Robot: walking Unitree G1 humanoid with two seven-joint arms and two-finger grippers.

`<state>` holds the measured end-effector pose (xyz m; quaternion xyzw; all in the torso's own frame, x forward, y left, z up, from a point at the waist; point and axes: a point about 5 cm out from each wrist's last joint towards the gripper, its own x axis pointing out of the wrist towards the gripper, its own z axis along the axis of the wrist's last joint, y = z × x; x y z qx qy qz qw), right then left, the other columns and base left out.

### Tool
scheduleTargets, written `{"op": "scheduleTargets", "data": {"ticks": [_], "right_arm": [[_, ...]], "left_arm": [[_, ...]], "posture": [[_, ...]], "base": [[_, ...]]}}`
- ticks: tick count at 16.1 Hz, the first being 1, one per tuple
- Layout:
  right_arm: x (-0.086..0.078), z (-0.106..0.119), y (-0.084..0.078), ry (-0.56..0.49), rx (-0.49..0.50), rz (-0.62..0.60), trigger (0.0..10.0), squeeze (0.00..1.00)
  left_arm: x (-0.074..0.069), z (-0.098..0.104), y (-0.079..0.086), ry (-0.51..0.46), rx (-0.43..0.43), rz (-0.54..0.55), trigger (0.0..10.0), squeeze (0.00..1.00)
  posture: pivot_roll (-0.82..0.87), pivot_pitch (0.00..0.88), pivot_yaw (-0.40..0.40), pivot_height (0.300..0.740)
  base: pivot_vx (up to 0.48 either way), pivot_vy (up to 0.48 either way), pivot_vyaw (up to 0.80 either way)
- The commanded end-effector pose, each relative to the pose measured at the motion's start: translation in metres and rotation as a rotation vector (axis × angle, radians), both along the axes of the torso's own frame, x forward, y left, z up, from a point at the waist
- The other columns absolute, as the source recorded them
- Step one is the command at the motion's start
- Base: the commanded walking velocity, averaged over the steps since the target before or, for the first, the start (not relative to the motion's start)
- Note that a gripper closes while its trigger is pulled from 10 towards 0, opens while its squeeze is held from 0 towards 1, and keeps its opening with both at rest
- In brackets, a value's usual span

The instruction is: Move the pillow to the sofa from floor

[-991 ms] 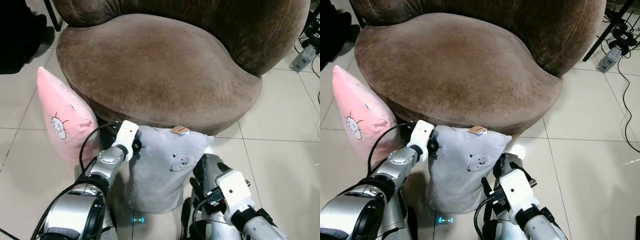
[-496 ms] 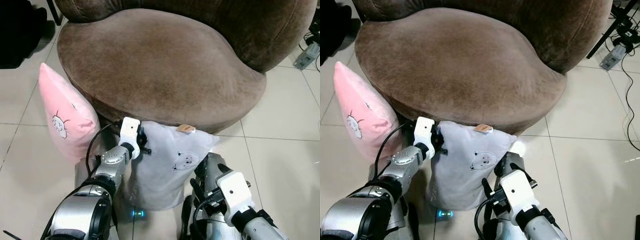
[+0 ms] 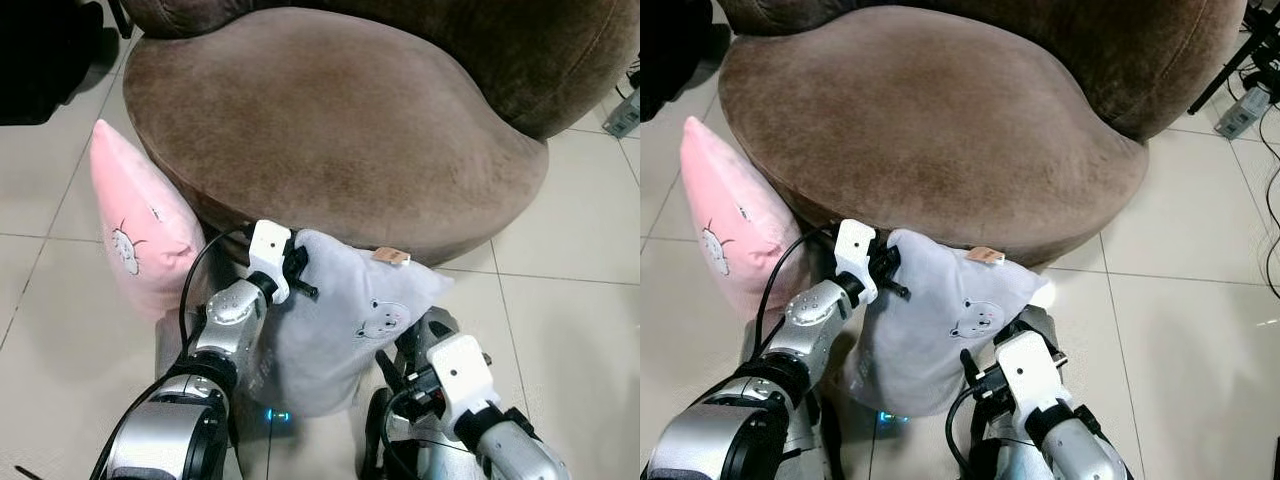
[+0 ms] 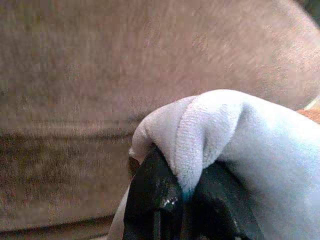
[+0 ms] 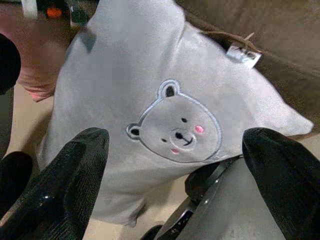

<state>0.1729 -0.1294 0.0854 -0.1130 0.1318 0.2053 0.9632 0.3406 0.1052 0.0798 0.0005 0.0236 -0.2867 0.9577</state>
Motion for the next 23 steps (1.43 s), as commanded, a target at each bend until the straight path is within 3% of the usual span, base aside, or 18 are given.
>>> {"op": "scheduleTargets", "data": {"ticks": [1, 4, 6, 7, 14, 20, 23], "right_arm": [[-0.002, -0.008, -0.003, 0.036, -0.008, -0.017, 10.0, 0.00], [0.004, -0.017, -0.006, 0.053, -0.020, -0.032, 10.0, 0.00], [0.038, -0.057, -0.014, 0.118, -0.020, -0.048, 10.0, 0.00], [0.043, -0.063, -0.015, 0.129, -0.022, -0.050, 10.0, 0.00], [0.053, -0.081, -0.019, 0.128, -0.028, -0.054, 10.0, 0.00], [0.058, -0.083, -0.018, 0.101, -0.018, -0.055, 10.0, 0.00], [0.072, -0.049, -0.021, -0.002, 0.036, -0.062, 10.0, 0.00]], "left_arm": [[0.002, 0.026, -0.014, -0.172, -0.031, -0.066, 0.0, 0.00], [-0.006, 0.025, -0.008, -0.194, -0.064, -0.056, 0.0, 0.00], [-0.013, 0.026, -0.005, -0.197, -0.115, -0.046, 0.0, 0.00], [-0.016, 0.028, -0.004, -0.205, -0.122, -0.048, 0.0, 0.00], [-0.023, 0.033, -0.009, -0.213, -0.106, -0.052, 0.0, 0.00], [-0.026, 0.034, -0.016, -0.194, -0.114, -0.069, 0.0, 0.00], [-0.026, 0.033, -0.018, -0.187, -0.108, -0.073, 0.0, 0.00]], "posture": [[-0.06, 0.237, -0.122, 0.437], [-0.04, 0.223, -0.120, 0.437], [-0.02, 0.214, -0.123, 0.437], [-0.02, 0.213, -0.125, 0.442], [0.00, 0.204, -0.130, 0.512], [0.00, 0.202, -0.128, 0.562], [-0.01, 0.201, -0.125, 0.592]], "base": [[0.000, 0.000, 0.00], [0.000, 0.000, 0.00], [0.000, 0.000, 0.00], [0.000, 0.000, 0.00], [0.000, 0.000, 0.00], [0.000, 0.000, 0.00], [0.000, 0.000, 0.00]]}}
